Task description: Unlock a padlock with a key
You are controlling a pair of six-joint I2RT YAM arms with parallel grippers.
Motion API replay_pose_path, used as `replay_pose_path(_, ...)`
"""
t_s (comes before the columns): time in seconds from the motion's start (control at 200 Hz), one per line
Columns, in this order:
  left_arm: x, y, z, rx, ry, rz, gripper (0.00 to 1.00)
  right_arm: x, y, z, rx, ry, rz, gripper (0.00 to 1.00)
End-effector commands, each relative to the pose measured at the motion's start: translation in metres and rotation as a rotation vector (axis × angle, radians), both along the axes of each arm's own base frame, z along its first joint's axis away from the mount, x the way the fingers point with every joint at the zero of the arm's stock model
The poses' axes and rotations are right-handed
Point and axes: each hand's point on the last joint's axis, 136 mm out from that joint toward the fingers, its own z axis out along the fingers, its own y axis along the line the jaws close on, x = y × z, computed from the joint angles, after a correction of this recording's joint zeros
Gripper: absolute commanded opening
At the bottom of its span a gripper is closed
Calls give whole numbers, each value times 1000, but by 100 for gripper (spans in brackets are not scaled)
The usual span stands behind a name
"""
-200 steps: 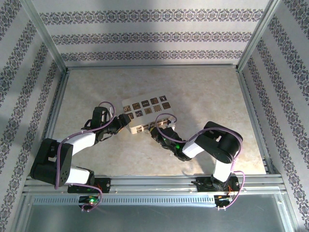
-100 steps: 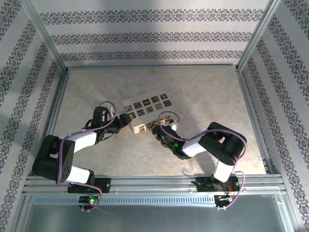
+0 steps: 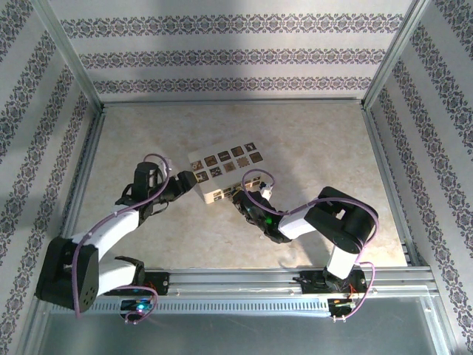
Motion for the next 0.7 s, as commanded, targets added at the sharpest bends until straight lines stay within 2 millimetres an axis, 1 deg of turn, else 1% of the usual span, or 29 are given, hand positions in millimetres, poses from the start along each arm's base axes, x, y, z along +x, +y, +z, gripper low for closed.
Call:
replay_pose_path(0.0,2,-1,26,18,-40,-15,69,-1,-9,0,-25,-1,-34,2)
replay_pose_path(0.095,3,-17,46,4,-82,-54,68,0,-8,2,-25,-6,-32,2)
replay_pose_path(0.175,5,-34,59,-7,-109,-98,67,0,-8,2,-26,-8,-31,2)
replay_pose_path(0.265,8,-59,67,-17,-123,-161,67,0,-8,2,-29,-8,-30,2)
replay_pose_path(0.33,10,-78,68,-23,-127,-205,67,0,-8,3,-30,-8,-30,2)
replay_pose_path(0.395,13,-93,63,-18,-118,-238,66,0,-8,4,-32,-8,-30,2)
replay_pose_path(0.475,18,-103,50,7,-89,-255,66,0,-8,4,-31,-6,-32,2)
replay_pose_path(0.54,21,-107,39,20,-66,-262,66,2,-7,9,-22,-14,-34,2)
replay_pose_path(0.565,22,-108,35,23,-60,-262,66,0,-9,5,-41,-1,-35,2)
replay_pose_path(0.695,22,-107,12,43,-15,-259,66,2,-10,8,-49,3,-44,2)
